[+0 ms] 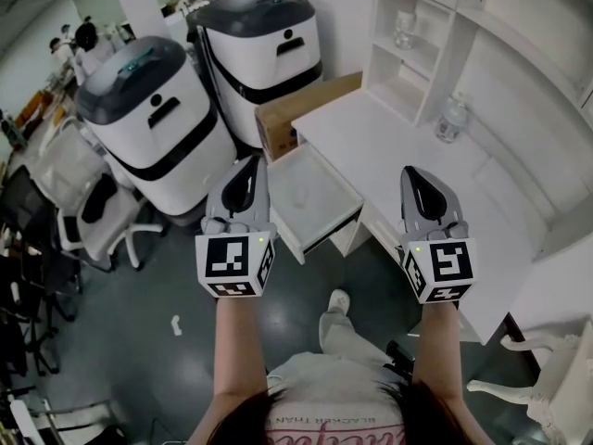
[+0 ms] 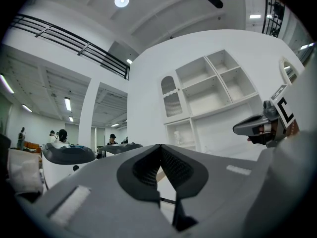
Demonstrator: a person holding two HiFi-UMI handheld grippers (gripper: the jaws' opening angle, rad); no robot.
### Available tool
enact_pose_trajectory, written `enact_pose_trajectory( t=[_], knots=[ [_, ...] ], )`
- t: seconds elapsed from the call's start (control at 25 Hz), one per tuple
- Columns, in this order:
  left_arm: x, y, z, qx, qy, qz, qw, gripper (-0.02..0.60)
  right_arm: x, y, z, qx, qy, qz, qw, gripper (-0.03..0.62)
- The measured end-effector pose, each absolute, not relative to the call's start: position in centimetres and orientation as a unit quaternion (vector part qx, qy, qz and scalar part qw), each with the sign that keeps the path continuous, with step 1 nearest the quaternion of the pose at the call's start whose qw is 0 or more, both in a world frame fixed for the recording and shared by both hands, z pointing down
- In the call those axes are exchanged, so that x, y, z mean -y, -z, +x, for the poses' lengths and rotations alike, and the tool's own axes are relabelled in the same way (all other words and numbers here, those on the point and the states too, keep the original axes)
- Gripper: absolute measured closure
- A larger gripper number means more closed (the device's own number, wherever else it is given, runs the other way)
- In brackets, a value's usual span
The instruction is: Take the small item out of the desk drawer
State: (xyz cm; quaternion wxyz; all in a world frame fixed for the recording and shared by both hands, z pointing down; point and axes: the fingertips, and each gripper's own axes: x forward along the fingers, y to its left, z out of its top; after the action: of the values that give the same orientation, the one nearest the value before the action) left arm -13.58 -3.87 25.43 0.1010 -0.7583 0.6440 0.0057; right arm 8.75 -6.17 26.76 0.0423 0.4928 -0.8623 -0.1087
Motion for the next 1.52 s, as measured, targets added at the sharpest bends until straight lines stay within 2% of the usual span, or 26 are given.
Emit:
enact_pose_trajectory(
  t=[0.68,1.12,1.32,1.52],
  knots=[
    [16.9,-24.5,-14.8,-0.672,0.004,-0.733,0.102,0.566,20.6,-26.6,7.7,0.879,0.108,0.464,0.04,0.592],
    [21.7,-24.8,-14.9,-0.678,0.003,-0.73,0.092,0.566,25.6,-26.8,7.6,0.884,0.105,0.454,0.044,0.592],
    [22.5,-25.4,-14.6,-0.668,0.005,-0.739,0.084,0.506,26.3,-27.3,7.5,0.885,0.103,0.452,0.049,0.592],
    [23.3,-26.4,-14.3,-0.651,0.016,-0.756,0.066,0.405,26.8,-27.7,7.3,0.885,0.099,0.452,0.053,0.592]
  ],
)
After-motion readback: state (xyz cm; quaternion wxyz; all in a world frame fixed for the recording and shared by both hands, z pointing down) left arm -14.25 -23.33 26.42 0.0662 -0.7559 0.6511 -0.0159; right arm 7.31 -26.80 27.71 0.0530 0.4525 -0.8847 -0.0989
